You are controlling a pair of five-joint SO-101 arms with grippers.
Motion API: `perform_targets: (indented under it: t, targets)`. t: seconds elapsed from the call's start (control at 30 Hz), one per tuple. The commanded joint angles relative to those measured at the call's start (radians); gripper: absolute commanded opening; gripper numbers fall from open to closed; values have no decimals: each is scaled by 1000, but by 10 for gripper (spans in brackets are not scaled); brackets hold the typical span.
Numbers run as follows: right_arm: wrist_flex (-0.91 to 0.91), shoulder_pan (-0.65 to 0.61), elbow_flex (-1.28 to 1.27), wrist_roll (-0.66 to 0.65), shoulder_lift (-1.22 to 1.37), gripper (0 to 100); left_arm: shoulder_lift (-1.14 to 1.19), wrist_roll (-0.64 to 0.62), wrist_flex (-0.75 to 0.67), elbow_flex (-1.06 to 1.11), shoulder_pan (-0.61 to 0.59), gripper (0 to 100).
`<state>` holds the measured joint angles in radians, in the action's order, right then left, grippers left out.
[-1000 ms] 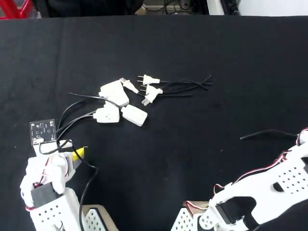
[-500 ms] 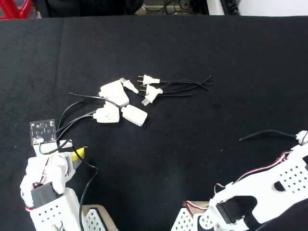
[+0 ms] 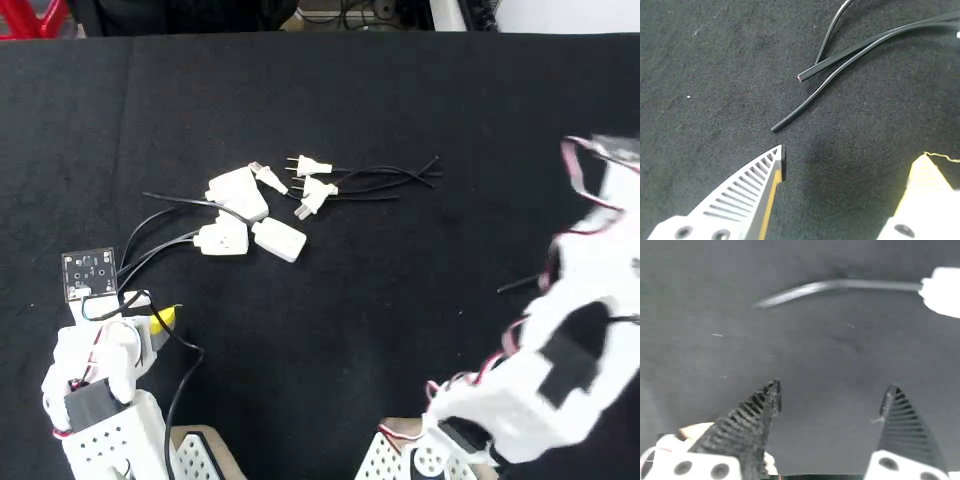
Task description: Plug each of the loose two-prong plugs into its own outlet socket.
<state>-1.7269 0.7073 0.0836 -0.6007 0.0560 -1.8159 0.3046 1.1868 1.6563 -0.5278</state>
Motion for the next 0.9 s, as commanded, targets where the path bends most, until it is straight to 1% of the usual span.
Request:
perform_targets:
  t: [0.0, 0.17, 0.3, 0.37, 0.43, 0.53, 0.63, 0.77, 0.87]
  targets:
    - [-3, -192, -81, 130, -182, 319, -5, 5, -32, -5, -7, 386]
    - [97, -517, -165, 362, -209, 302, -5, 6, -32, -5, -8, 384]
    - [278, -756, -229, 563, -177, 172, -5, 8, -32, -5, -8, 383]
    - [391, -845, -249, 655, -145, 107, -5, 37, -32, -5, -8, 383]
    - [511, -913, -254, 729, -97, 69, -5, 51, -31, -4, -8, 382]
    - [674, -985, -251, 813, -2, 78, -5, 54, -31, 2, -7, 382]
    - [799, -1020, -251, 931, 97, 110, -5, 54, -32, 2, -7, 382]
    - [921, -1014, -251, 1145, 189, 132, -5, 54, -34, 4, -7, 382]
    - [965, -1007, -251, 1220, 226, 132, -5, 54, -34, 4, -7, 382]
